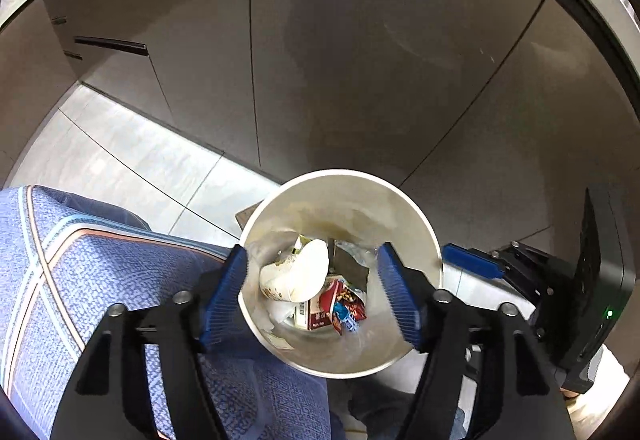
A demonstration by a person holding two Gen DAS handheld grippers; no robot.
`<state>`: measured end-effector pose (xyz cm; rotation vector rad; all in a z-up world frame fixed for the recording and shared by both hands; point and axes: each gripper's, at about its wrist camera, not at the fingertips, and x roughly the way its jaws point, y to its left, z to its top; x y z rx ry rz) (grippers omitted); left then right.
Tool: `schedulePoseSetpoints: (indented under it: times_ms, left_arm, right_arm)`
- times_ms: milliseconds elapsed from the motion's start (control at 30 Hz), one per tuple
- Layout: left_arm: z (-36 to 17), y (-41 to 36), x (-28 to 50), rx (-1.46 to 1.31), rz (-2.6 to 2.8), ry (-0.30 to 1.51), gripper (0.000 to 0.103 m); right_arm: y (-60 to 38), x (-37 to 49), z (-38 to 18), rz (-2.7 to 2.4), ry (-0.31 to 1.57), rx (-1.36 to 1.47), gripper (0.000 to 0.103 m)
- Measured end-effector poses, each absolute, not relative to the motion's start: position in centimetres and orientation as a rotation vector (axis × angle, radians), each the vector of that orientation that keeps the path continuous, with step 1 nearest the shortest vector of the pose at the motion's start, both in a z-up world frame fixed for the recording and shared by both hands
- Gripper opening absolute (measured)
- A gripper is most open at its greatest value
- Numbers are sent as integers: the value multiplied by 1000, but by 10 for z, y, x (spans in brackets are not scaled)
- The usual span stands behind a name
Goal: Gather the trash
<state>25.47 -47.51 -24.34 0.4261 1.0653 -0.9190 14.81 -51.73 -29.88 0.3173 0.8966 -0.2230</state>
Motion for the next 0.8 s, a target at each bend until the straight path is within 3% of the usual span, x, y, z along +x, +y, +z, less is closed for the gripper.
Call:
schedulePoseSetpoints:
  times_ms: [100,167,200,400,800]
  left_arm:
    - [-236,-471,254,403,-899,1047,82]
    - [-228,-467,252,391,-872,1016,91]
    - [-225,-466,254,391,-858,1000,95]
    - [-193,-438,249,354,-792,968,95]
    - [-115,-293,191,261,-531,870,95]
  right_arm:
    - [-517,142,-296,-220,888,327,72]
    - [-515,138,-291,-215,877,325,96]
    - [-513,137,-288,-213,872,321,100]
    - [-498,127,-260,-229,853,294,100]
    - [-411,102,-149,-226,798,243,100]
